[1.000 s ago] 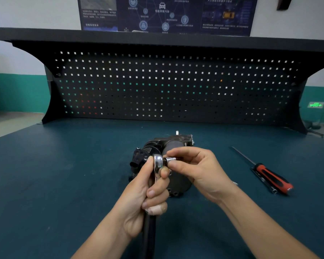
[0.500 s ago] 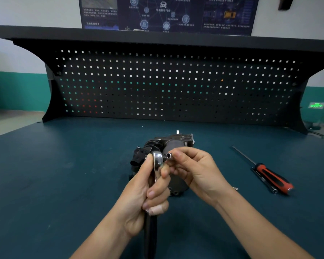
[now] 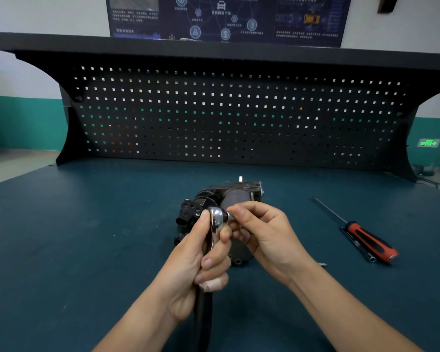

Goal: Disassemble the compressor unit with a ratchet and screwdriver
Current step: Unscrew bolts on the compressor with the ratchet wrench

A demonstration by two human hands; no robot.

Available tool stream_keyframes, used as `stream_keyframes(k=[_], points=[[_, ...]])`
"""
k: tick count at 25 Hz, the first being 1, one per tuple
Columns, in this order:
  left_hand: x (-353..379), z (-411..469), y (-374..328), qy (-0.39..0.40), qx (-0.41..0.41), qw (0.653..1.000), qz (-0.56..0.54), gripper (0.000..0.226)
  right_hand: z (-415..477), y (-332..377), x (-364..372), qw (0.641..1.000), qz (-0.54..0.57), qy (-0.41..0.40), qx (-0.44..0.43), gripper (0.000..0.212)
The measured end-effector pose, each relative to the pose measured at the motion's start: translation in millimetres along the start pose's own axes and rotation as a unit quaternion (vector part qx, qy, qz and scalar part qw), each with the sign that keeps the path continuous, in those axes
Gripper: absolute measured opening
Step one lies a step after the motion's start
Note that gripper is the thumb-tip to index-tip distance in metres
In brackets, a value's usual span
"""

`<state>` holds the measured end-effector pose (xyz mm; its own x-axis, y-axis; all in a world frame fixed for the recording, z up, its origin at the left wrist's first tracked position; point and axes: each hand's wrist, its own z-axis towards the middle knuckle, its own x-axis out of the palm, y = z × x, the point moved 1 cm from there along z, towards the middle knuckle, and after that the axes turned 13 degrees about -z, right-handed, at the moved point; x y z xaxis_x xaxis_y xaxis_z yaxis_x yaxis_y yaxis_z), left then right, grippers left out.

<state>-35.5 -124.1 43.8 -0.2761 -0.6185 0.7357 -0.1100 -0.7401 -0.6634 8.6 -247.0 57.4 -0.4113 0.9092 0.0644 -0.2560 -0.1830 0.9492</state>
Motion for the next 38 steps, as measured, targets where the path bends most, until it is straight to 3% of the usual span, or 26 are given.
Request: stream_keyframes(k=[5, 9, 14, 16, 19, 23, 27, 34, 38], points=[[-1.9, 1.1, 2.1, -0.004, -0.011, 1.0, -0.01, 0.045, -2.9, -4.1, 0.7, 0.997, -0.045, -0.021, -0.052, 0.015], [-2.4, 2.7, 6.8, -0.022, -0.034, 0.999, -0.02, 0.046, -6.0, -6.7, -0.8, 0.98, -0.129, -0.052, -0.141, 0.005], [-1.9, 5.5, 7.2, -0.031, -0.057, 0.995, -0.075, 0.045, -2.8, 2.4, -3.4, 0.96, -0.239, -0.053, -0.137, 0.011], [-2.4, 6.7, 6.3, -0.033, -0.06, 0.992, -0.103, 0.043, -5.4, 11.3, -12.9, 0.914, -0.379, -0.062, -0.133, 0.017], [-5.6, 6.5, 2.0, -0.04, -0.055, 0.989, -0.132, 0.044, -44.4, 26.3, -65.7, 0.796, -0.582, -0.094, -0.136, 0.045], [-3.6, 9.4, 2.9, -0.042, -0.051, 0.985, -0.157, 0.044, -109.3, 13.5, -121.7, 0.689, -0.716, 0.075, 0.082, 0.033], [1.1, 8.2, 4.8, -0.044, -0.07, 0.99, -0.116, 0.043, -90.2, -10.1, -138.9, 0.698, -0.711, 0.035, 0.081, 0.022], [-2.3, 5.9, 1.2, -0.081, -0.032, 0.99, -0.113, 0.037, -4.3, -41.9, -169.4, 0.565, -0.817, -0.045, 0.109, 0.03], [-9.7, -2.0, -14.1, -0.084, -0.009, 0.995, -0.048, 0.034, 13.4, -46.3, -175.7, 0.542, -0.825, -0.068, 0.146, 0.031]])
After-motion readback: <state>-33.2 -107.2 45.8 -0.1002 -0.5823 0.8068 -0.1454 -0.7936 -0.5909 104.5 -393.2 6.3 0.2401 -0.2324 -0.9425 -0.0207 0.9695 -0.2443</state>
